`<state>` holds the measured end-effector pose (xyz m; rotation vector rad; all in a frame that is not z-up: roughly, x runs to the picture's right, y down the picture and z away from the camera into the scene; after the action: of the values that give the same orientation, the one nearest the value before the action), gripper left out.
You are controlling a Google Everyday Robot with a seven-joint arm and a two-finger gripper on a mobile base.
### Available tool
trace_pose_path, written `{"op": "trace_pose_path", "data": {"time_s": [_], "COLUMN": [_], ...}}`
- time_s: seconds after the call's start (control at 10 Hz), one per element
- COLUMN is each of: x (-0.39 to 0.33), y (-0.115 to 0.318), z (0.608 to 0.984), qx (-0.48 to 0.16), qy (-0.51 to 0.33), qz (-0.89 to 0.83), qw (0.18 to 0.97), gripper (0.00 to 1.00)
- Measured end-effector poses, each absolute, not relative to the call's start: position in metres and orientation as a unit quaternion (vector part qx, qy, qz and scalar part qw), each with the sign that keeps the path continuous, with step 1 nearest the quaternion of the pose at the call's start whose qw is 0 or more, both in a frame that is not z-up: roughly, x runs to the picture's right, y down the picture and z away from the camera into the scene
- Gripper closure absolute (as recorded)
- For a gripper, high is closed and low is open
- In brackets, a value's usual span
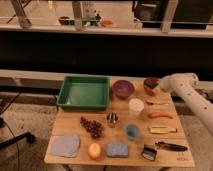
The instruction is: Wipe red bowl with eraser
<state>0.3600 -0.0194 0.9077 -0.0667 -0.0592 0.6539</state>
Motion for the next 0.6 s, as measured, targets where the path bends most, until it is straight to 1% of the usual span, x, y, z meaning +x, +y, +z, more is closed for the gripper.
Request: {"op": "trace_pose_path", "data": {"time_s": [0.2,0.3,0.6], "x": [0.367,0.384,0.405], "y": [-0.015,-0.013,-0.018], "z": [0.901,0.896,0.897], "qx": [-0.030,-0.024,-0.013], "qy": [-0.020,-0.005,0.013], "qz": [0.328,0.335,0.348], "qw": [0.944,0.942,0.937], "gripper": [0.91,0.91,0.91]}}
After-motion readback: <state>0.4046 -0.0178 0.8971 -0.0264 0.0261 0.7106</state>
